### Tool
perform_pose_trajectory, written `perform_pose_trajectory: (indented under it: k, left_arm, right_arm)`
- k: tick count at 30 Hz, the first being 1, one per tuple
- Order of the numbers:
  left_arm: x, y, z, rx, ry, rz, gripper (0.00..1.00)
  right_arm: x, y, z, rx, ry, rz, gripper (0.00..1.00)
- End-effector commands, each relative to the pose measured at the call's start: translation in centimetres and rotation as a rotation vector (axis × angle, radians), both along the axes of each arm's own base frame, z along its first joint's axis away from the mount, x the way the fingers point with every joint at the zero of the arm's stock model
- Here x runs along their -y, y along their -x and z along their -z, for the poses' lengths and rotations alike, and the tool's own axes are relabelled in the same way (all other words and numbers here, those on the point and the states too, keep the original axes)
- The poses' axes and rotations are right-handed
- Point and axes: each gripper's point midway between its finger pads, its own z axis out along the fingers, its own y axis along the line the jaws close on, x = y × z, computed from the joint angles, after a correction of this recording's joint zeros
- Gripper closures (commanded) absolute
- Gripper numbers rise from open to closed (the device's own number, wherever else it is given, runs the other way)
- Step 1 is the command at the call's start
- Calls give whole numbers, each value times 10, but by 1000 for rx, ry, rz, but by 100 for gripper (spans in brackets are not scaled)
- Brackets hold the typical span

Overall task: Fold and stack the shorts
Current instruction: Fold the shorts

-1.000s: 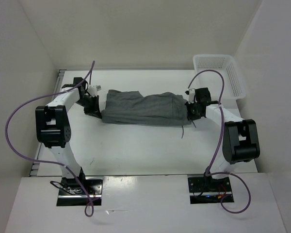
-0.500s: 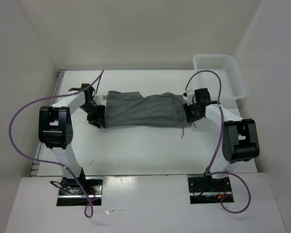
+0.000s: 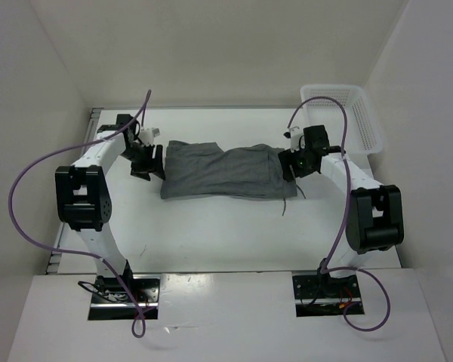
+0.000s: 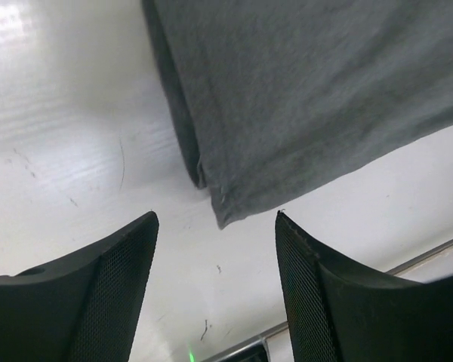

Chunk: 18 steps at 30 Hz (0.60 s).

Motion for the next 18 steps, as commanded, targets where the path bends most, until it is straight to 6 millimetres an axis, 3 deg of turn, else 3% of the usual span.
perform_pose_trajectory:
  k: [1,8,12,16,18]
  left_arm:
    - [12,-28,-14,90,73,25,29]
    - [2,-61,22,90,26,12,21]
    - [21,-62,35,71,40,54,20]
    - [37,-66,40,81,50,89,20]
    - [39,-62,53,55,40,97,20]
  right_arm:
    - [-16,-17,-21,40,-71,13,22]
    - [-19,-40,-3,17,-118,131,22]
    - [-14,-49,17,-5,-99,186,22]
    - [-22,-56,25,-5,-89,172,22]
    - [-26,-54,35,-30,-81,177,24]
